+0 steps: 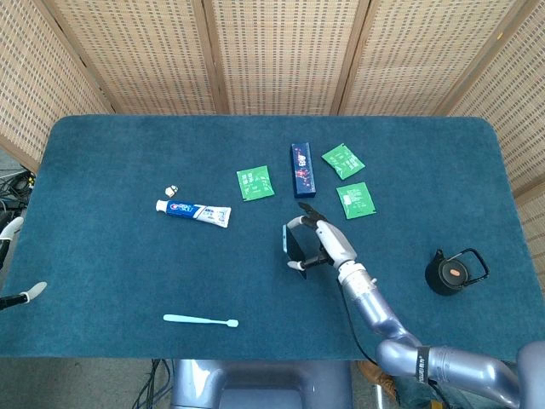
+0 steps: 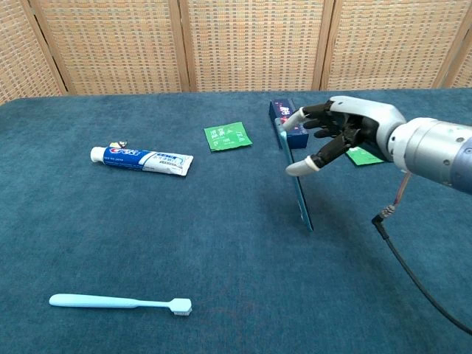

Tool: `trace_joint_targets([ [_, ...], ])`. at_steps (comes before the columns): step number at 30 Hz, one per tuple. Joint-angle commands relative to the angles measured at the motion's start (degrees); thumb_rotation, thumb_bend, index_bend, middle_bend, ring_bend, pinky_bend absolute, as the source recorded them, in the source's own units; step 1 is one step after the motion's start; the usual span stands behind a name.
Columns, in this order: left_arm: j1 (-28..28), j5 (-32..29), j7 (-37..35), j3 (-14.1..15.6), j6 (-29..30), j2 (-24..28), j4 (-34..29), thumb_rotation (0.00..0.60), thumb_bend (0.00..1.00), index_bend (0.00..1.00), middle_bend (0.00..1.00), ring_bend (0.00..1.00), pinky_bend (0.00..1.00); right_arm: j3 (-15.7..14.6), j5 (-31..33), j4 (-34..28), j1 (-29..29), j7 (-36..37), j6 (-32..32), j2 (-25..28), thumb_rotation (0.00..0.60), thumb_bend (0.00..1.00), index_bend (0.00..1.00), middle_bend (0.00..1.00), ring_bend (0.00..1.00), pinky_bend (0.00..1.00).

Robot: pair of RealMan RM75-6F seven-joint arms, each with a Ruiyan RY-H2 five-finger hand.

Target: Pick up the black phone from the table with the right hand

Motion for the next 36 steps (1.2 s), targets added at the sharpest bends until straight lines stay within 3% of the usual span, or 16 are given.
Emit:
trace_joint_targets([
  [1,0.0,0.1,0.1,0.1,0.0,0.0,-0.1,0.6,0.0,0.0,0.0,0.0,0.0,0.8,-4.2,2.9,-4.0,9.8,-1.1,2.9,0.6,0.29,0.6,0.0,0.0,0.0],
  [6,0.1,0.1,0.4,0.2,0.1,-0.1,-0.2,0.6,0.0,0.0,0.0,0.0,0.0,-0.1,-9.6,7.1,-7.7,22.7,-1.0,4.8,0.6,0.3,0.6,0.0,0.0,0.0],
  [10,0.1,0.3,1.0,0.3,0.0,-0.3,-0.4,0.6,0.0,0.0,0.0,0.0,0.0,-2.0,-13.4,10.5,-9.9,30.4,-1.0,6.5,0.6,0.29,0.51,0.0,0.0,0.0],
  [12,0.1,0.4,1.3,0.4,0.0,-0.3,-0.7,0.6,0.0,0.0,0.0,0.0,0.0,-2.9,-14.1,13.0,-10.9,34.7,-1.9,7.1,0.6,0.29,0.36,0.0,0.0,0.0],
  [14,0.2,0.6,1.6,0.5,0.3,-0.3,-0.8,0.6,0.0,0.0,0.0,0.0,0.0,-3.6,-14.3,15.0,-11.4,38.8,-3.8,7.8,0.6,0.29,0.09,0.0,0.0,0.0],
  [16,0.3,0.8,1.7,0.6,0.4,-0.4,-0.9,0.6,0.0,0.0,0.0,0.0,0.0,-4.0,-14.3,16.0,-11.6,41.4,-5.4,8.5,0.6,0.29,0.01,0.0,0.0,0.0],
  [25,1.1,2.5,2.3,1.2,2.3,-0.3,-1.7,0.6,0.0,0.0,0.0,0.0,0.0,-4.4,-16.0,25.8,-13.1,52.2,-6.4,9.5,0.6,0.29,0.0,0.0,0.0,0.0],
  [30,1.8,3.6,1.9,1.6,3.5,-0.2,-1.8,0.6,0.0,0.0,0.0,0.0,0.0,-4.7,-18.5,25.6,-14.8,54.2,-2.2,11.7,0.6,0.29,0.0,0.0,0.0,0.0],
  [33,2.1,4.3,1.8,1.8,4.4,-0.2,-1.8,0.6,0.0,0.0,0.0,0.0,0.0,-5.8,-21.7,23.6,-15.9,53.5,1.7,14.4,0.6,0.29,0.0,0.0,0.0,0.0],
  [36,2.6,5.0,2.0,2.0,5.4,-0.3,-1.6,0.6,0.0,0.0,0.0,0.0,0.0,-8.1,-26.7,22.0,-17.6,46.2,8.2,17.4,0.6,0.2,0.0,0.0,0.0,0.0],
])
